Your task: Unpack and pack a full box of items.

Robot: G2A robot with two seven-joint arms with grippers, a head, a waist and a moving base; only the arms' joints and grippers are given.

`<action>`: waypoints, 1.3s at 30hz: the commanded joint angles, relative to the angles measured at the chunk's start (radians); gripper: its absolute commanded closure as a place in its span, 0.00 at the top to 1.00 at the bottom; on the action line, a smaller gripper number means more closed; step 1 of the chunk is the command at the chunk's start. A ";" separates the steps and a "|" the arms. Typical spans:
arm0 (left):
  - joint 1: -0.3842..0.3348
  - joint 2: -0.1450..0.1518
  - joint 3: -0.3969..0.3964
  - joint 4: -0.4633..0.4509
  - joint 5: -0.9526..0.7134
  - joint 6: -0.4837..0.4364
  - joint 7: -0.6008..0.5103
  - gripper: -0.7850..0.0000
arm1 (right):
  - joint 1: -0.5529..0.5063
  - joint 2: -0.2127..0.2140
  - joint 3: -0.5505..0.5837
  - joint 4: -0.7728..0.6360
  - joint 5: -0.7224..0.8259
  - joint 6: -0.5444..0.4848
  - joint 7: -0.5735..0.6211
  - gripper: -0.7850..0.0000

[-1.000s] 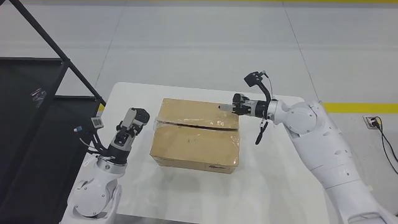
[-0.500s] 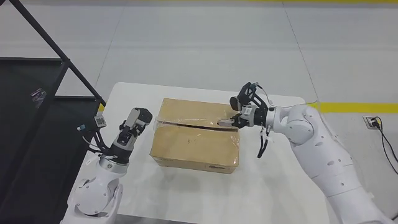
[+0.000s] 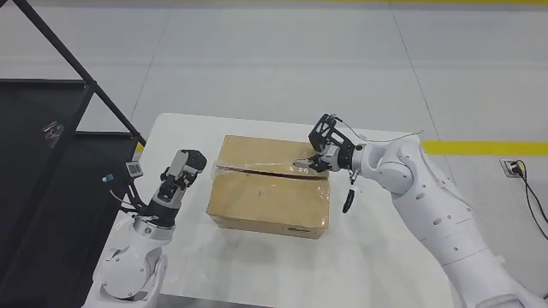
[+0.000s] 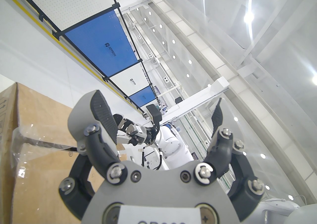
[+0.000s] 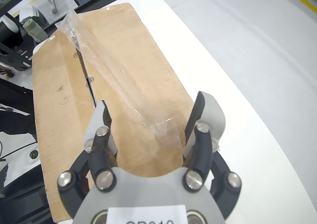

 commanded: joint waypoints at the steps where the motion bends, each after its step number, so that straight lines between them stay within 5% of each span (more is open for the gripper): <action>1: 0.000 0.000 -0.001 0.000 -0.002 -0.002 0.000 1.00 | 0.002 -0.001 -0.003 -0.002 0.000 0.007 0.006 0.25; 5: -0.001 0.001 -0.002 0.002 -0.004 -0.002 0.001 1.00 | 0.002 -0.001 0.000 -0.012 0.008 0.002 0.007 0.00; 16: -0.009 0.002 0.002 0.031 0.002 0.005 0.001 1.00 | -0.054 0.021 0.051 -0.108 0.085 -0.063 0.025 0.00; 27: -0.056 0.000 0.036 0.092 0.028 0.018 -0.012 1.00 | -0.157 0.042 0.098 -0.337 0.102 0.051 0.068 0.00; 39: -0.092 0.001 0.056 0.182 0.045 0.022 -0.037 1.00 | -0.187 0.042 0.100 -0.424 0.190 0.132 0.090 0.00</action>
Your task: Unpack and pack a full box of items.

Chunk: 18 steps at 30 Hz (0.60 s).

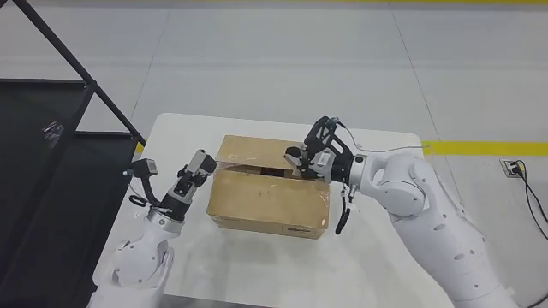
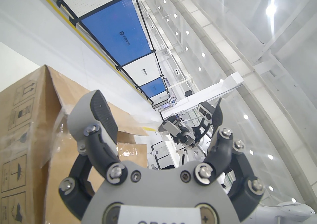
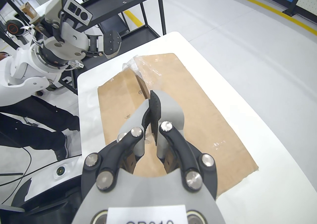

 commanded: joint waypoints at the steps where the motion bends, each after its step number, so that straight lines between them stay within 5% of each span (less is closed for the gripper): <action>1: -0.010 -0.001 0.005 0.020 -0.007 0.002 -0.004 1.00 | 0.004 -0.001 -0.005 -0.003 0.008 0.017 0.012 0.00; 18: -0.149 -0.010 0.076 0.209 -0.078 0.034 -0.083 1.00 | 0.023 -0.012 -0.032 0.031 0.056 0.087 0.026 0.00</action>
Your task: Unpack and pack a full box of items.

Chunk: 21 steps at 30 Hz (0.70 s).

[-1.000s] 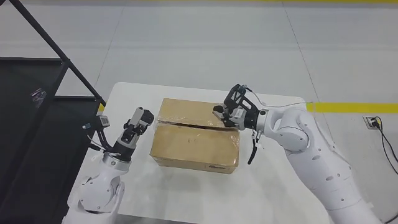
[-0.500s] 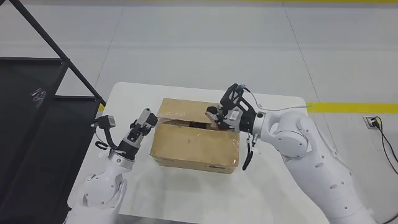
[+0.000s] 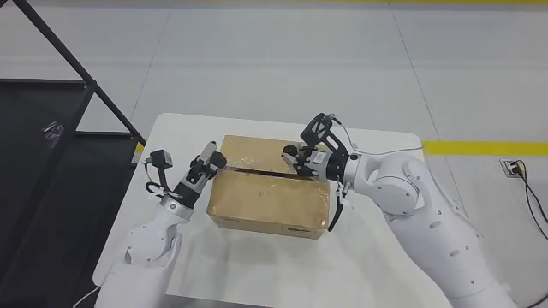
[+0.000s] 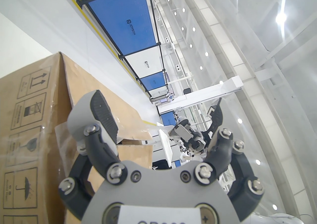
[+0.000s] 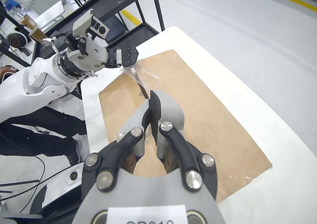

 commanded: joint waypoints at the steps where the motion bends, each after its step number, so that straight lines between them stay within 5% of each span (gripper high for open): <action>1: -0.010 -0.001 0.009 0.019 0.005 0.000 -0.006 1.00 | 0.000 -0.001 0.000 0.002 0.006 0.002 -0.001 0.00; 21: -0.019 -0.003 0.031 0.056 0.011 -0.014 -0.005 1.00 | 0.008 -0.006 -0.003 -0.021 0.178 -0.048 0.039 0.00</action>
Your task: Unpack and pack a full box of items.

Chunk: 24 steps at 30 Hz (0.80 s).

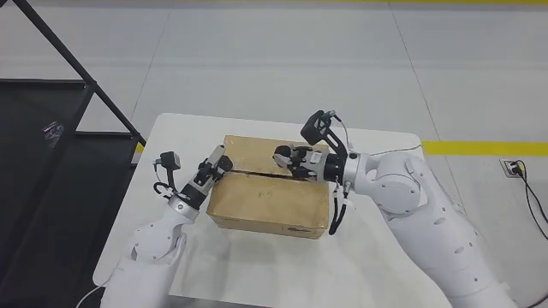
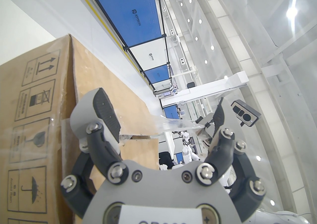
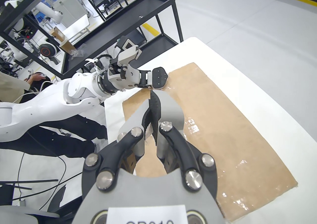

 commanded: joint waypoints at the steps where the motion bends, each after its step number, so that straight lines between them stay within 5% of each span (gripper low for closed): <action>1: 0.001 0.000 0.000 -0.001 0.000 0.000 0.002 1.00 | 0.001 0.000 -0.004 -0.006 0.018 -0.008 0.011 0.00; 16: 0.012 0.003 -0.010 0.002 -0.008 -0.024 -0.003 1.00 | -0.012 -0.004 -0.013 -0.051 0.095 -0.015 0.003 0.00; 24: 0.065 0.014 -0.102 -0.067 -0.109 -0.076 0.017 1.00 | -0.026 -0.003 -0.013 -0.065 0.086 -0.001 -0.013 0.00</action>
